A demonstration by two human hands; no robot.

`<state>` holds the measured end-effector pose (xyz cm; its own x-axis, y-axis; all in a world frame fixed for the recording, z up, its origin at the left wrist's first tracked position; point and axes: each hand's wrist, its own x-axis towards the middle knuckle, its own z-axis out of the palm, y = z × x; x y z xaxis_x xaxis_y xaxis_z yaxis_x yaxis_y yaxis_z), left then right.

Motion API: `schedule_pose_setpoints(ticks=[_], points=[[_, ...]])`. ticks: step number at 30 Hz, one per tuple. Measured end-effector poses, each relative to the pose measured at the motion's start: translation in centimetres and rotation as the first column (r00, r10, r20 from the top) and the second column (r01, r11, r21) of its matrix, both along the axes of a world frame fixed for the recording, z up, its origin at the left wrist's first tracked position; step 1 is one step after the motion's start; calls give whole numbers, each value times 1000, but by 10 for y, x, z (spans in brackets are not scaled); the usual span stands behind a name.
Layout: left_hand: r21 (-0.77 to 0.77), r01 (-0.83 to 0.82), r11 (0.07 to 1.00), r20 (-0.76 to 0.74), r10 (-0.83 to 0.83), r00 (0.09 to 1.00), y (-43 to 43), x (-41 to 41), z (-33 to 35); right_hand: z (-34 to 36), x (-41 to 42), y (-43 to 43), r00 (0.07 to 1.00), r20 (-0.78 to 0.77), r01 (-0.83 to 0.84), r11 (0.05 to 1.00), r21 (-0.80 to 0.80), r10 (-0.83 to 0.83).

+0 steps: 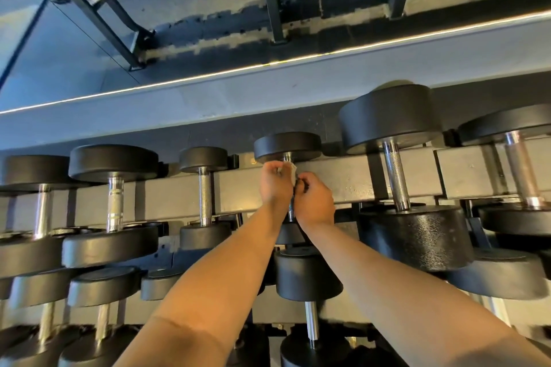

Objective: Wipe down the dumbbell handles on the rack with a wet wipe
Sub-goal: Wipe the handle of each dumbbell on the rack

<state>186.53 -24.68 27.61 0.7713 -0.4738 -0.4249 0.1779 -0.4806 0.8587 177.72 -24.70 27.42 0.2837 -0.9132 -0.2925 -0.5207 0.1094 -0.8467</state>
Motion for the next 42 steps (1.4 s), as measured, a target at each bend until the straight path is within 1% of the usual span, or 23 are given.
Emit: schedule_pose_setpoints(ticks=[5,7,8,10,14,16,17,19,21,24,26,28,29,30,32,33,34,35,36,37,38,40,42], points=[[108,103,989,90,-113,990,16,3,-12,5,0,0,1000,-6,7,1000,-19,-7],[146,61,987,173,-86,981,10,4,-6,5,-1,-1,1000,-19,5,1000,-6,-5],[131,9,991,194,-34,980,6,5,-3,4,0,-1,1000,-22,6,1000,7,-6],[76,-67,995,155,55,986,-4,6,-1,3,0,-1,999,-34,2,1000,14,-1],[65,-33,997,39,31,999,-12,1,-6,2,0,-2,999,-53,-7,1000,15,8],[58,-24,998,58,21,998,-9,-3,-6,4,0,-2,999,-49,-8,1000,25,9],[60,-8,998,85,3,996,-7,-3,-6,4,0,-3,999,-49,-5,999,31,6],[113,81,990,153,-98,983,0,1,-9,6,0,-2,998,-56,-8,999,34,10],[236,192,952,219,-245,945,10,7,-11,7,0,-2,998,-61,-10,1000,26,11],[336,284,898,200,-363,910,28,11,-16,7,-1,-2,998,-66,-24,1000,-2,23],[352,290,890,176,-368,913,38,10,-19,6,-2,-2,997,-75,-35,999,-7,35],[300,276,913,197,-343,918,36,12,-17,5,-2,-2,997,-71,-35,999,-8,35],[236,259,937,191,-306,933,30,13,-14,5,-2,-2,998,-63,-32,999,-2,31],[145,239,960,146,-260,954,23,14,-9,4,-2,-2,998,-52,-24,1000,7,25],[12,194,981,231,-191,954,5,13,-4,1,0,-2,999,-37,-14,1000,23,15],[-29,137,990,237,-126,963,0,13,-7,0,0,-2,999,-34,-12,1000,25,13],[-48,117,992,202,-105,974,-2,12,-8,0,0,-2,999,-32,-5,1000,22,6],[-19,100,995,139,-96,986,-2,10,-10,-1,0,-3,1000,-22,6,1000,19,-6],[21,121,992,118,-123,985,-1,11,-14,-1,-1,-3,1000,-8,15,1000,14,-14],[65,133,989,59,-137,989,3,11,-16,-1,-1,-3,1000,1,16,1000,3,-16],[87,192,977,1,-193,981,8,10,-13,0,-2,-2,1000,3,9,1000,-15,-9],[160,248,955,-53,-243,969,19,9,-15,2,-4,-2,1000,-1,-12,999,-47,12],[210,294,932,-67,-286,956,30,8,-13,2,-5,-2,1000,8,-16,999,-49,17]])
